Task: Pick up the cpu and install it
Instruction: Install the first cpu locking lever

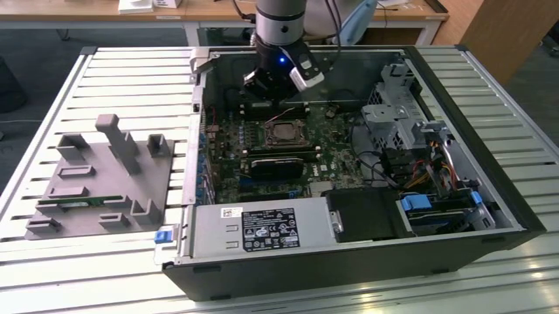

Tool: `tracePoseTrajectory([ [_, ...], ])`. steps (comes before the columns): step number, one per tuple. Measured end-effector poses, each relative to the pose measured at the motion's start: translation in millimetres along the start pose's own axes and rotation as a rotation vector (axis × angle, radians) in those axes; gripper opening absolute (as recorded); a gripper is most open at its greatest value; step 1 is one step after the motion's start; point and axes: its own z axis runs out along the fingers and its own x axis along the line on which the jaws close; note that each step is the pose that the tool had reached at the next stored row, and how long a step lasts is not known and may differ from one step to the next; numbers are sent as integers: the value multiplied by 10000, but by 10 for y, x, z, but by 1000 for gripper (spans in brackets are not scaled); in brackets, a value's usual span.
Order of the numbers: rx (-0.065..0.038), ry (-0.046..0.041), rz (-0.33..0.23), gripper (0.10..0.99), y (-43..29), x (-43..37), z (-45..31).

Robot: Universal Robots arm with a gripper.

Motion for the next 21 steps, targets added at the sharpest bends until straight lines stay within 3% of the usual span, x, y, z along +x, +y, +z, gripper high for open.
tracePoseTrajectory([
  [2,-111,-10,20,106,-1,-11,21],
  [21,-68,-4,24,106,22,-247,106],
])
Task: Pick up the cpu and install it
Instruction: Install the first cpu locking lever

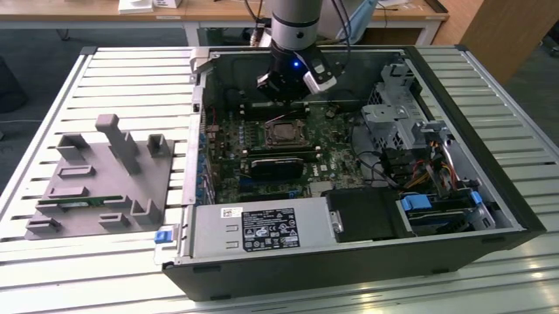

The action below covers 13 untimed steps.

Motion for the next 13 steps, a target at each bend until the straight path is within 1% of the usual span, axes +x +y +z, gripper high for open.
tracePoseTrajectory([
  [7,72,5,1,106,11,-66,70],
  [9,89,6,2,106,9,-72,103],
  [13,157,11,1,106,5,-75,157],
])
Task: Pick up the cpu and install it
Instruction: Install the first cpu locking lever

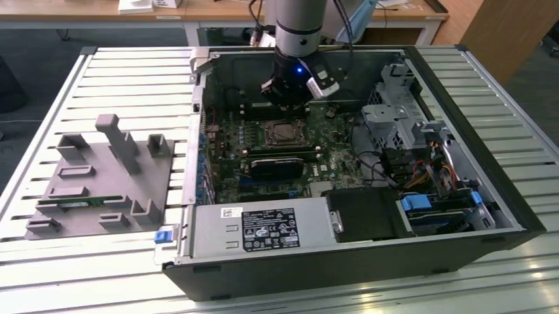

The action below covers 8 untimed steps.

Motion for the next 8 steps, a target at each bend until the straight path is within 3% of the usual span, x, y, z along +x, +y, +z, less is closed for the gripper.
tracePoseTrajectory([
  [8,31,1,0,106,-1,-3,13],
])
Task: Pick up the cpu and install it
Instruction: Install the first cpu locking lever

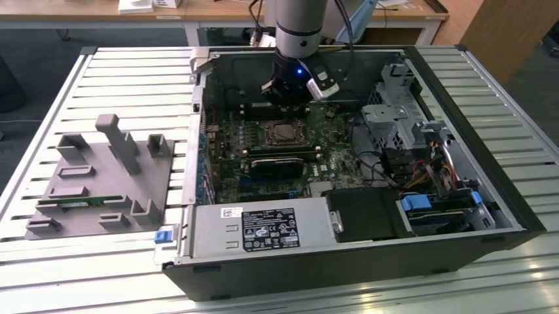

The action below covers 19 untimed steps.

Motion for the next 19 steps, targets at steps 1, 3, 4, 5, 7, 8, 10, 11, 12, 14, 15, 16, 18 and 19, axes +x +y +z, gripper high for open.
tracePoseTrajectory([
  [1,4,0,-1,106,0,0,0],
  [3,66,3,1,106,1,0,0],
  [4,113,6,0,106,0,0,2],
  [5,165,9,0,106,0,0,4],
  [7,243,14,0,106,2,0,11],
  [8,277,18,0,106,2,0,15],
  [10,335,23,0,106,5,-1,24],
  [11,349,22,-1,106,8,-2,30],
  [12,356,22,0,106,10,-3,36],
  [14,363,24,0,106,12,-4,41],
  [15,362,23,1,106,15,-4,43],
  [16,356,23,1,106,18,-4,44],
  [18,309,18,0,106,27,-5,45],
  [19,272,16,-1,106,31,-6,46],
])
